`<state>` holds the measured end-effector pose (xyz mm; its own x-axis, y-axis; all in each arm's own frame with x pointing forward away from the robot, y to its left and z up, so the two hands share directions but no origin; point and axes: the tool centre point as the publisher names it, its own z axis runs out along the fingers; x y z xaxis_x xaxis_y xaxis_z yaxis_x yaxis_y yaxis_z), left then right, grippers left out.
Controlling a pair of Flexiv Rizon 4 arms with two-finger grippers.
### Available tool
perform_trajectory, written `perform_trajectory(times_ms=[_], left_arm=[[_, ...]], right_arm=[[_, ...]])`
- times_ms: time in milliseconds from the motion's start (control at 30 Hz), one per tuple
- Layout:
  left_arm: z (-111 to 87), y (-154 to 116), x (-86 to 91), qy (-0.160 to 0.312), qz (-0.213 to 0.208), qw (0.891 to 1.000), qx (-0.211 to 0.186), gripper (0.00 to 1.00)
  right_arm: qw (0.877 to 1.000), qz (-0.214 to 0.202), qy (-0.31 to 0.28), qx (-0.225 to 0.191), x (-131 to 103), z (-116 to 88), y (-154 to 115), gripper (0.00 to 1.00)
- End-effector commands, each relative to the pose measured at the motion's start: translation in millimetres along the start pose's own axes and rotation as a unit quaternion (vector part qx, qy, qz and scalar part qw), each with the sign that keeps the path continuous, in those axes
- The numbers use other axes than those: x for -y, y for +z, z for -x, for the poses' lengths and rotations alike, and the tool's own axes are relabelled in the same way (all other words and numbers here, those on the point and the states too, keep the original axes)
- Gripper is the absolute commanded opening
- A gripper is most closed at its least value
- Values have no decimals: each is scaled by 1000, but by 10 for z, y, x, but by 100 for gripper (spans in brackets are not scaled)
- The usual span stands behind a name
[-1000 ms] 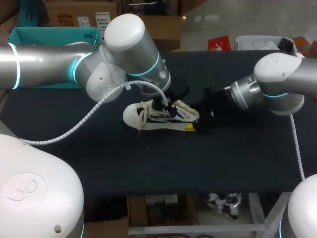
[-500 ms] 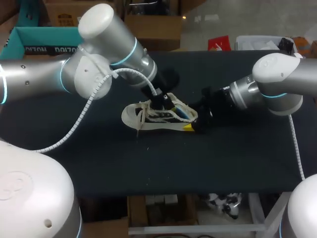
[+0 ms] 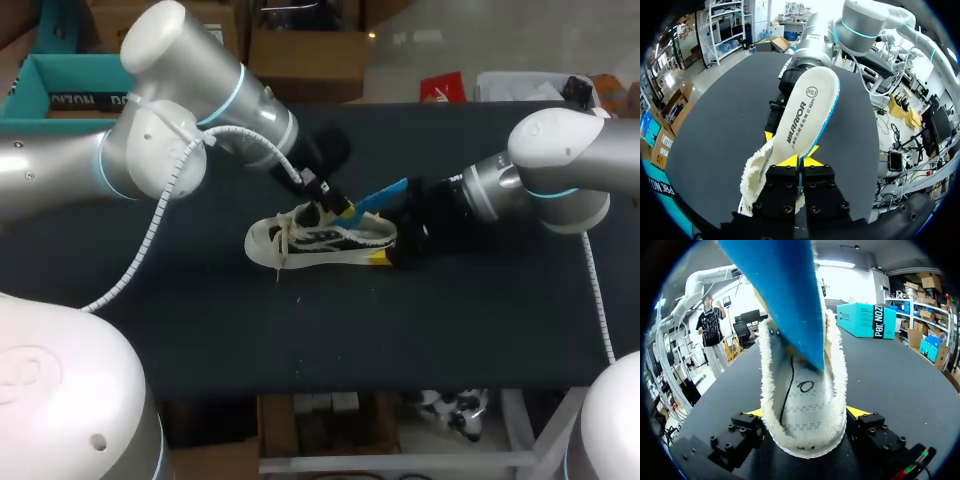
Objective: Open the shoe tongue, take the insole out of the shoe, put the insole back into the shoe, and pack the shoe into the shoebox
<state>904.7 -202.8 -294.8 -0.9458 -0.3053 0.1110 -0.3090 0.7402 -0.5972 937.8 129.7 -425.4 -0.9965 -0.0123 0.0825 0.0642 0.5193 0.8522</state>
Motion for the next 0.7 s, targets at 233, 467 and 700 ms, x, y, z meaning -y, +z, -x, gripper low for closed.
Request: perform_trajectory(times_ms=[233,467,700], left_arm=[[-101,-420,173,6,-65,990,-125,0],[-193,-684,346,19,-97,980,-174,0],[-316,-903,559,33,-129,973,-187,0]], right_arm=[[1000,0,0,0,16,10,27,0],[1000,0,0,0,16,10,27,0],[1000,0,0,0,16,10,27,0]])
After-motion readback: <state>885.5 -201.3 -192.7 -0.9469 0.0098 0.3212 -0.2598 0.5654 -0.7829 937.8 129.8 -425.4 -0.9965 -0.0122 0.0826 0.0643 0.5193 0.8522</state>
